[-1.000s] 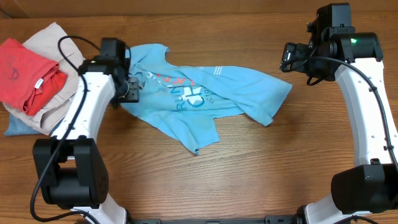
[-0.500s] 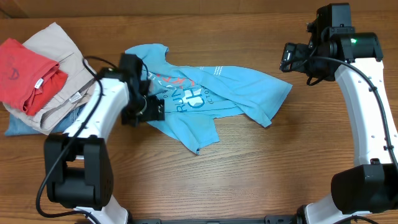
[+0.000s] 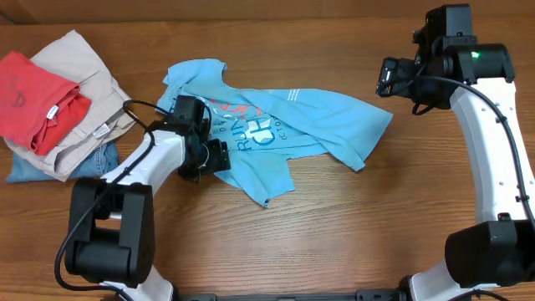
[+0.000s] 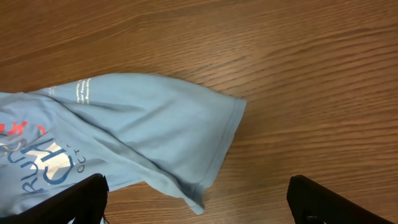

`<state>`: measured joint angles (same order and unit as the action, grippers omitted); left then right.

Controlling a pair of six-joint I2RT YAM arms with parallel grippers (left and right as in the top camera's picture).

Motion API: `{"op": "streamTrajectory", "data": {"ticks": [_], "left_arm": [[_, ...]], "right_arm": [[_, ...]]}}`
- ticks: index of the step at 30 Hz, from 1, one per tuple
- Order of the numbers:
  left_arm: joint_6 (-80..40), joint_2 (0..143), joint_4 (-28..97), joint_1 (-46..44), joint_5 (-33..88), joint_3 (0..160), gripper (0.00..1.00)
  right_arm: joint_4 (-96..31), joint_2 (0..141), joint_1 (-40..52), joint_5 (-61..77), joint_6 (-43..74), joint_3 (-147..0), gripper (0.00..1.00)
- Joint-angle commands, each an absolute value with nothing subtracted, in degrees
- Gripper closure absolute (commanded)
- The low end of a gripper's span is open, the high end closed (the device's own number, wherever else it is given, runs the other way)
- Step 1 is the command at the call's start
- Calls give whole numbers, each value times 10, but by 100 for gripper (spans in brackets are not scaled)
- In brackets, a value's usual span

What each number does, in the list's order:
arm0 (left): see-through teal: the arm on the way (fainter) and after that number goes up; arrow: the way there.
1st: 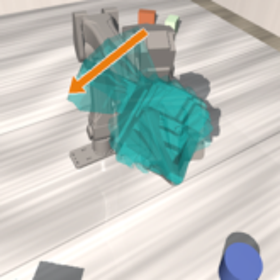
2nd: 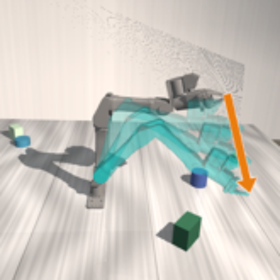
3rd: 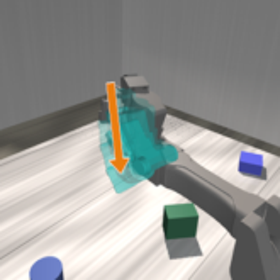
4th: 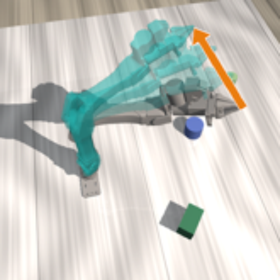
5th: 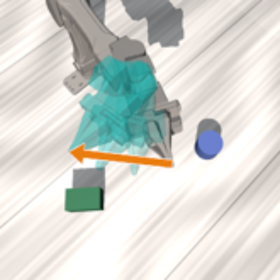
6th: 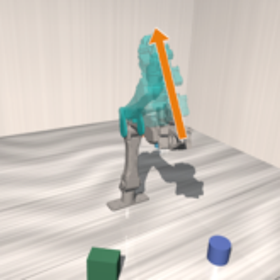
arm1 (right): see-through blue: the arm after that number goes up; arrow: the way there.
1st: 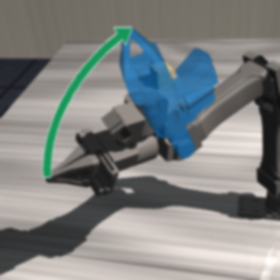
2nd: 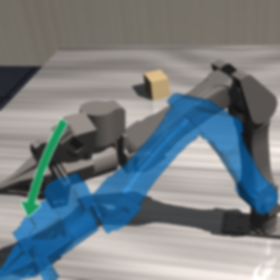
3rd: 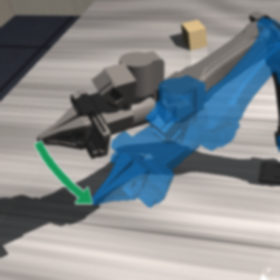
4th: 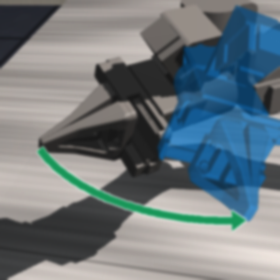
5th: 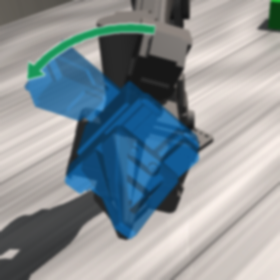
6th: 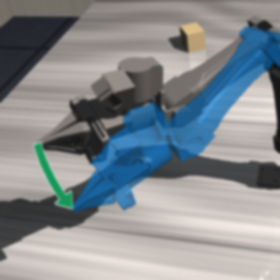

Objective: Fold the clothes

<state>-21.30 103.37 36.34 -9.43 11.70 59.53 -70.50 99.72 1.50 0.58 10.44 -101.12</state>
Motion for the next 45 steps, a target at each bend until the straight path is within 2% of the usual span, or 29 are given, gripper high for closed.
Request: {"op": "streamTrajectory", "data": {"ticks": [1, 6, 9, 11, 13, 16, 18, 22, 27, 31, 36, 39, 41, 45], "left_arm": [[-256, 1042, 335, -102, 114, 556, 31], [-264, 1042, 330, -102, 116, 550, 49], [-264, 1042, 334, -102, 116, 550, 66], [-263, 1042, 337, -102, 116, 550, 71], [-261, 1041, 342, -102, 116, 550, 73], [-253, 1041, 350, -102, 114, 550, 69], [-253, 1041, 356, -102, 114, 550, 57], [-253, 1041, 380, -102, 102, 550, 42], [-298, 1041, 410, -102, 66, 550, 42], [-315, 1041, 404, -102, 64, 550, 51], [-341, 1041, 404, -102, 33, 550, 55], [-343, 1041, 397, -102, 32, 550, 52], [-343, 1041, 386, -102, 32, 548, 44], [-343, 1042, 347, -102, 41, 544, 39]], "right_arm": [[-702, 980, 14, 1, 102, -1017, 4], [-703, 980, 14, 1, 102, -1017, 4], [-703, 980, 14, 0, 102, -1017, 4], [-703, 980, 14, 1, 102, -1017, 4], [-703, 980, 14, 1, 102, -1017, 4], [-703, 980, 14, 1, 102, -1017, 4], [-703, 980, 14, 0, 102, -1017, 4], [-702, 980, 14, 0, 102, -1017, 4], [-702, 980, 13, 0, 100, -1017, 4], [-702, 981, 13, 0, 100, -1016, 4], [-702, 981, 13, 0, 100, -1016, 4], [-702, 981, 13, 0, 100, -1016, 4], [-702, 981, 13, 0, 100, -1016, 4], [-702, 981, 13, 1, 100, -1016, 4]]}}
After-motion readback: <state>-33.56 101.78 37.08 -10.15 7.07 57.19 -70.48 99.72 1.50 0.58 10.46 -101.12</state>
